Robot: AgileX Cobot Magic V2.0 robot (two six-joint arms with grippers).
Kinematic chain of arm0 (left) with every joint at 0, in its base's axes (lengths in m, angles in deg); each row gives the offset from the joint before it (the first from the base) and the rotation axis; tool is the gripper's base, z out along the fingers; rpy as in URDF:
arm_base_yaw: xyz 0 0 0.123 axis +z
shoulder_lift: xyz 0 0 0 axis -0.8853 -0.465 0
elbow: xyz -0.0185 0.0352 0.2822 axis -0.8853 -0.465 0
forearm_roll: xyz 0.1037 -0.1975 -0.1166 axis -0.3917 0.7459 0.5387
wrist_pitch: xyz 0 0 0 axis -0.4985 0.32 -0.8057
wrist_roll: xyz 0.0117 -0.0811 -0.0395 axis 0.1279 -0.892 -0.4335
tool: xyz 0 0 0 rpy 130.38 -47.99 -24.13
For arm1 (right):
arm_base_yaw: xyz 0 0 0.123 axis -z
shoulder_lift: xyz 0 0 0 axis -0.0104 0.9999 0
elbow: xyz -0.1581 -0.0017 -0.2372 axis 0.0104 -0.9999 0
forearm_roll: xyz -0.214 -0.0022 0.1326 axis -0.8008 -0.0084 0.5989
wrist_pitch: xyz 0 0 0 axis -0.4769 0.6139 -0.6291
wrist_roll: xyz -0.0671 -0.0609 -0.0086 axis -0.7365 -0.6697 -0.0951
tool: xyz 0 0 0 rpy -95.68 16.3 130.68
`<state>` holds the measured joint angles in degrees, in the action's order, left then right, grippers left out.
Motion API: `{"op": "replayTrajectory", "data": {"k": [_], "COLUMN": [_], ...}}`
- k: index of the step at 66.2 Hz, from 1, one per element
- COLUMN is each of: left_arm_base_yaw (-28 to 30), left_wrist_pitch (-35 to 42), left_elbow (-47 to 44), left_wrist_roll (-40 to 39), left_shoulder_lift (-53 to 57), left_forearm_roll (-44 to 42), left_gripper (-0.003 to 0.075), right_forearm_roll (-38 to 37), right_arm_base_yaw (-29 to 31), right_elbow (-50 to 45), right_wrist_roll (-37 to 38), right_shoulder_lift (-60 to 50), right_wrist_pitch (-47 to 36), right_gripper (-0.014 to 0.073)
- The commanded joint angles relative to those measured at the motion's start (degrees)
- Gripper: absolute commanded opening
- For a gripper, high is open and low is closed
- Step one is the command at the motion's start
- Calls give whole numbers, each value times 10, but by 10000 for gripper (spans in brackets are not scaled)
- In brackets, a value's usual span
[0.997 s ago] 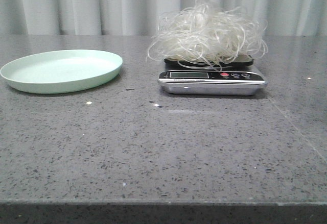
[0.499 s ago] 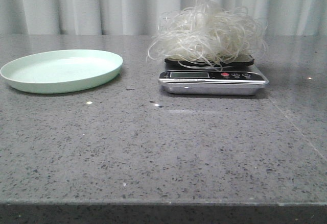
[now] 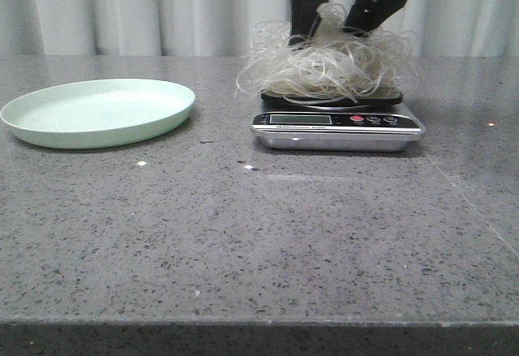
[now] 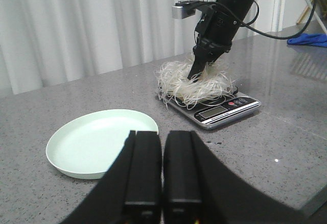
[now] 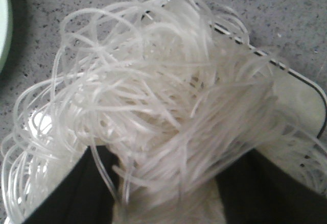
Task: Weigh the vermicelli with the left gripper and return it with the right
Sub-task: 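Lower the right gripper onto the vermicelli on the scale and grasp it, then carry the vermicelli with the right gripper back onto the green plate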
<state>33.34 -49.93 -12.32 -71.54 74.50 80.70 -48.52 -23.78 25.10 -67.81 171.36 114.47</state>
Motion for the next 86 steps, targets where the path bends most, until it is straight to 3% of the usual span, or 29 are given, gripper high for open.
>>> {"op": "replayTrajectory", "data": {"k": [1,3,8,21,38,69,76,86], "left_arm_base_yaw": [3,3,3,3,3,3,3,3], "left_wrist_pitch": [44,44,44,44,44,44,44,44], "left_elbow": [13,13,13,13,13,13,13,13], "left_wrist_roll": [0,0,0,0,0,0,0,0], "left_shoulder_lift": [4,4,4,4,4,4,4,4], "left_forearm_roll": [8,8,8,8,8,8,8,8], "left_gripper": [128,128,128,128,128,128,128,128], "right_forearm_roll": [2,2,2,20,82,87,109,111], "right_arm_base_yaw": [-1,-1,-1,-7,-63,-172,-174,-174], "right_elbow": [26,32,56,169,306,328,328,328], "right_wrist_roll": [-4,-4,-4,-4,-4,-2,6,6], "right_shoulder_lift": [1,2,1,1,11,134,161,175], "right_wrist_pitch": [40,40,42,71,68,-15,-12,0], "right_gripper": [160,124,183,185,185,190,253,461]}}
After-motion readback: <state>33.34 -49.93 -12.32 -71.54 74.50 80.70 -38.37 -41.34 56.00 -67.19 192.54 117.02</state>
